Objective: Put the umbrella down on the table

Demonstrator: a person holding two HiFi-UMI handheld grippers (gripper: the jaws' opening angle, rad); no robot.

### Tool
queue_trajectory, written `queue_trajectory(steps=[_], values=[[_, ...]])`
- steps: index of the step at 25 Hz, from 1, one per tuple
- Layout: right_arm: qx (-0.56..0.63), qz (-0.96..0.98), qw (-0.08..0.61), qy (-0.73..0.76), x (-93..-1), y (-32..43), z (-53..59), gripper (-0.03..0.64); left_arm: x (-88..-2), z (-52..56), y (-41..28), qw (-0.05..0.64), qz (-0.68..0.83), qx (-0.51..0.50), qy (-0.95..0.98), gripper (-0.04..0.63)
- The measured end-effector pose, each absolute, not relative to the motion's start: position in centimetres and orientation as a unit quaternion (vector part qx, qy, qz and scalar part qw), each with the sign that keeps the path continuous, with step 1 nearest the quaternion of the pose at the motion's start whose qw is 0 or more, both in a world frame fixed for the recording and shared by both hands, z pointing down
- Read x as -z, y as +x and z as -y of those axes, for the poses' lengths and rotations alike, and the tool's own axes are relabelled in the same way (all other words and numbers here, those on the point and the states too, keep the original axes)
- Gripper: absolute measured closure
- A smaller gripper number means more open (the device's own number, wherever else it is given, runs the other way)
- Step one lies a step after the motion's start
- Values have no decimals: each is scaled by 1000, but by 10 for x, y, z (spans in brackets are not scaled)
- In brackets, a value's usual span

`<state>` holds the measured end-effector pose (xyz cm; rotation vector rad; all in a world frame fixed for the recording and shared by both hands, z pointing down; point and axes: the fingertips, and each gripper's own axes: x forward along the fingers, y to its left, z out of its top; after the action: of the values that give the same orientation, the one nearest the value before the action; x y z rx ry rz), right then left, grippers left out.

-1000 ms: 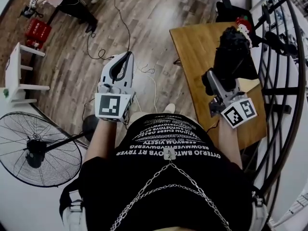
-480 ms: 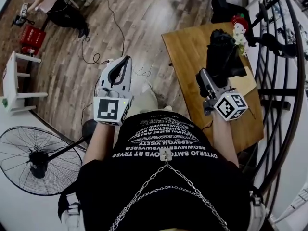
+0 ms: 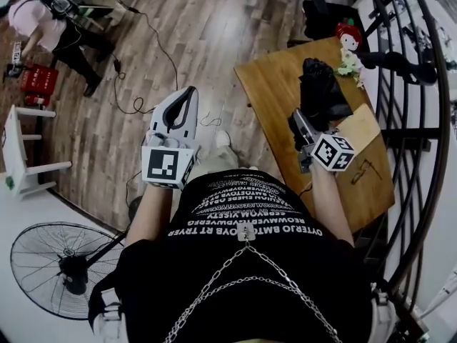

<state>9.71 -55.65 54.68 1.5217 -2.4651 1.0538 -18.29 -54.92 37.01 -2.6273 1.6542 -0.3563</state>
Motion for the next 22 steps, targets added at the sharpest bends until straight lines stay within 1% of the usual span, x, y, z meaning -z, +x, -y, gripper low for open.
queue_trajectory(steps=[7,17,22], values=[[-384,762,83,515,-620,94,595,350,-381,593,-197,-3,-514,117,-849,566],[-454,701,164,524,-725,93,612,350,-399,630,-227,-27,-520,126,-845,566],[-463,678,202,533,-764,102,616,348,-411,642,-232,-42,-516,125,-847,566]])
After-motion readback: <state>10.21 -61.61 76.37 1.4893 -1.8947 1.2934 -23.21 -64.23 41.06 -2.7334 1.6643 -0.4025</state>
